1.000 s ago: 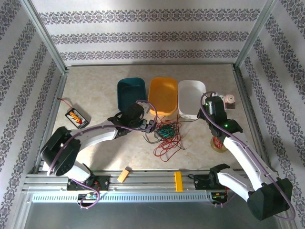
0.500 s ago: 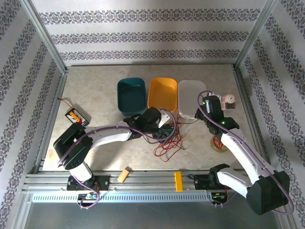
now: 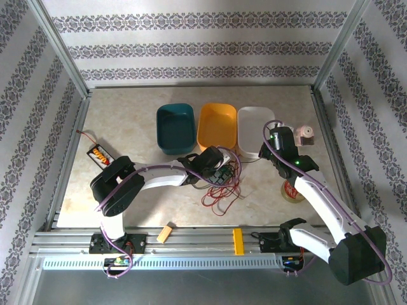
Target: Untangle the cables
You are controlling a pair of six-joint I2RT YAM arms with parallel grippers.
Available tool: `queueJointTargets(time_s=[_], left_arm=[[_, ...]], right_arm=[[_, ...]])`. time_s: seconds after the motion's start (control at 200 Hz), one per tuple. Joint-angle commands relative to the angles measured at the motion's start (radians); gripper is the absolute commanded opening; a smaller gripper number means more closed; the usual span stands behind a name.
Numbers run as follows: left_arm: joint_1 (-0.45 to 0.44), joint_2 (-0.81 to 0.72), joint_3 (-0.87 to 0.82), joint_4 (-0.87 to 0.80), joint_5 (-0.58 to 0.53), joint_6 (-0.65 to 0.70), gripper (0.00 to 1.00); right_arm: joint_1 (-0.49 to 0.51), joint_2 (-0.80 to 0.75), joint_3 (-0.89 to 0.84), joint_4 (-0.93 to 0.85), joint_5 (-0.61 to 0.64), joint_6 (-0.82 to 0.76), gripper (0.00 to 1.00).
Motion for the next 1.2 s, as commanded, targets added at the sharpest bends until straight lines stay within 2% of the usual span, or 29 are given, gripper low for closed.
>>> queueJointTargets(time_s=[0.0,0.175,0.36,0.855,0.985,1.195], left_arm=[[-0.002,0.012,-0.051,-0.032,-0.11,-0.009,0.88],[0.048,0.003,-0.114,-0.017,-0.06,-0.097,0.88],[0.075,0.004,-0.134,-0.016,-0.036,-0.109,0.84],[0.143,0.0,-0.171,-0.007,-0.017,-0.171,0.84],[0.164,-0.007,-0.188,0.001,-0.008,-0.187,0.84],[0.184,-0.016,-0.201,0.004,0.005,-0.204,0.84]], right_arm=[[-0.003,-0.013,0.022,-0.001,0.021,0.021,0.0],[-0.061,-0.04,0.022,-0.033,0.048,0.027,0.0],[-0.122,-0.061,0.04,-0.067,0.062,-0.003,0.0],[-0.358,-0.103,0.126,-0.129,0.015,-0.089,0.0],[-0.441,-0.11,0.151,-0.137,-0.028,-0.096,0.0],[-0.613,-0.105,0.164,-0.145,-0.188,-0.063,0.0]])
